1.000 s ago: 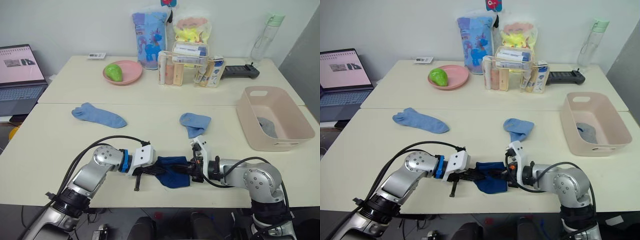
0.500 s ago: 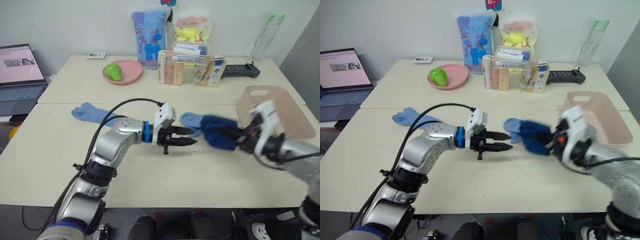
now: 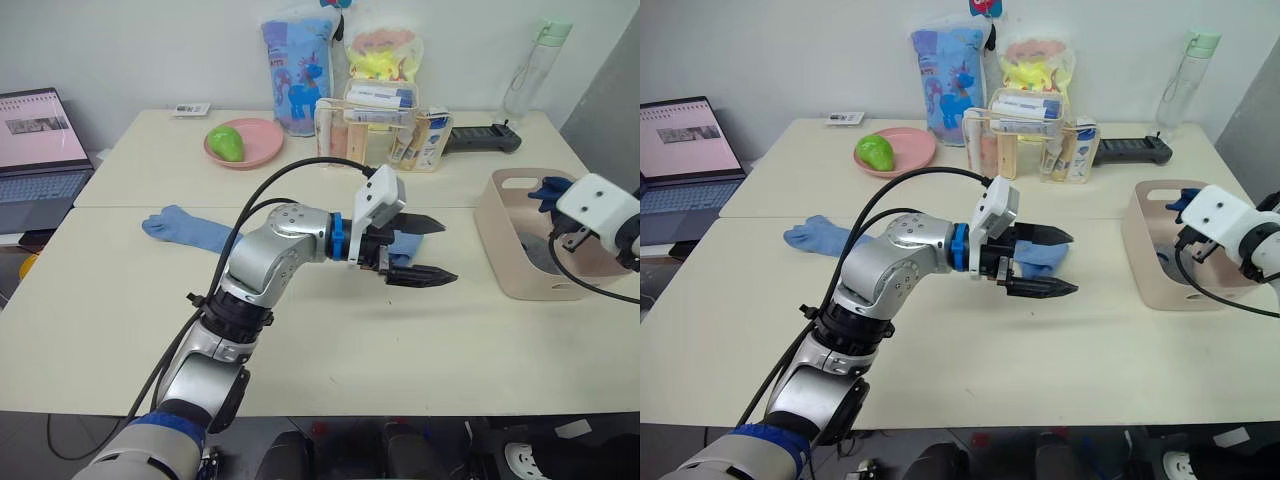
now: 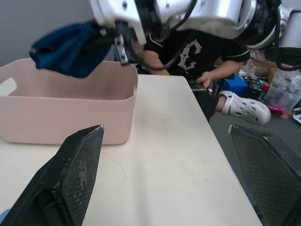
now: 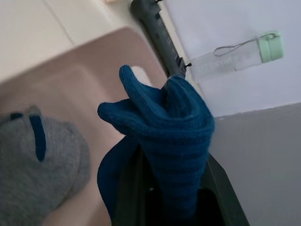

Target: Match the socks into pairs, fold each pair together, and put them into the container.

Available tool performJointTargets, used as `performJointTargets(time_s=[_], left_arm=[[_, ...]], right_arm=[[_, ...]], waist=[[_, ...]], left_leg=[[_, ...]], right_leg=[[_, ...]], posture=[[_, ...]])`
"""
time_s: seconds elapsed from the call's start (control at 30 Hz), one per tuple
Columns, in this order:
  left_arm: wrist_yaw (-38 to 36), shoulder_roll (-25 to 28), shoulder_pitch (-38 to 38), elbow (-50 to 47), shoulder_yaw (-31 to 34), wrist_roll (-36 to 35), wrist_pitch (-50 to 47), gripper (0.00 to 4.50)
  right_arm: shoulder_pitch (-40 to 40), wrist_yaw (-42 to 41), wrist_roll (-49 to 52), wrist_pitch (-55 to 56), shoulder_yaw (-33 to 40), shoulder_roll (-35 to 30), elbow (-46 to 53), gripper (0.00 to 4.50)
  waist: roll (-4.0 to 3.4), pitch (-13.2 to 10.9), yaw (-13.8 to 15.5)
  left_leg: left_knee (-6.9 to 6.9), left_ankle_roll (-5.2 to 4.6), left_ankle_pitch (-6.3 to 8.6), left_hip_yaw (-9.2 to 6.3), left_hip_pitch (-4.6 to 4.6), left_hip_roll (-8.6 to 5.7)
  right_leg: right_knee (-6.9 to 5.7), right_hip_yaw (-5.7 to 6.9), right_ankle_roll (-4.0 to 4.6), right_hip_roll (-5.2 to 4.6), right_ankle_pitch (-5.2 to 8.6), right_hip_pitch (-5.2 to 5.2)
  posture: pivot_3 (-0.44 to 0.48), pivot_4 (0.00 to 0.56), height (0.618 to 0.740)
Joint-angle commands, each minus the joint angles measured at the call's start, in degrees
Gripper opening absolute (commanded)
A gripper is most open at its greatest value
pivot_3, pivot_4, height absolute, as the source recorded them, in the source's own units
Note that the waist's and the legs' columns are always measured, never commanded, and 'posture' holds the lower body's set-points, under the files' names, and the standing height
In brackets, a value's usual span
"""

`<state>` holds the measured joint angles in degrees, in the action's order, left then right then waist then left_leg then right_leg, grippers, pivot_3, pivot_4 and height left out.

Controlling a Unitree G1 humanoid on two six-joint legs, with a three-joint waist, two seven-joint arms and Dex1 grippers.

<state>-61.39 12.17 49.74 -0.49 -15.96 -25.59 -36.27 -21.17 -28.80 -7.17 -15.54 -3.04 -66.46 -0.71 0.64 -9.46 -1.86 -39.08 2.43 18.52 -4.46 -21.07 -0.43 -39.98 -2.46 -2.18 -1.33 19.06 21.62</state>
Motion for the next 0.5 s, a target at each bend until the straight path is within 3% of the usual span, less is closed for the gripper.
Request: performJointTargets(time_s=[0.03,0.23,0.5], left_arm=[[1.34,-0.85,1.16,-1.94,0.4,-0.52,-0.18,4.45],[1.67,-0.28,0.01,-2.98,-0.03,-0.17,-0.09,4.45],[1.18,0.33,0.04,-1.69,-1.04,1.34,1.66,4.5]], right_arm=[[-3.37,-3.02,-5.07,2.94,-2.74,-0.33,-4.84,0.0],[-4.53,-11.56,-4.51,2.93,-3.2,-0.38,-6.9,0.0],[-9.81,-24.98,0.18,-3.06,-0.55,-3.3,-3.13,2.74]], waist=[[0.0,0.0,0.03],[-0.01,0.0,0.05],[-0.02,0.0,0.07]], left_leg=[[0.0,0.01,0.0,0.0,-0.01,0.0],[0.0,0.02,-0.01,0.02,-0.11,0.02],[-0.09,0.02,-0.01,0.02,-0.1,0.01]], right_leg=[[0.01,0.01,0.0,0.0,0.0,0.0],[0.02,0.01,0.0,-0.01,0.0,0.12],[-0.03,0.03,0.0,-0.02,-0.01,0.1]], posture=[[0.0,0.15,0.703],[0.0,0.15,0.703],[0.0,0.15,0.703]])
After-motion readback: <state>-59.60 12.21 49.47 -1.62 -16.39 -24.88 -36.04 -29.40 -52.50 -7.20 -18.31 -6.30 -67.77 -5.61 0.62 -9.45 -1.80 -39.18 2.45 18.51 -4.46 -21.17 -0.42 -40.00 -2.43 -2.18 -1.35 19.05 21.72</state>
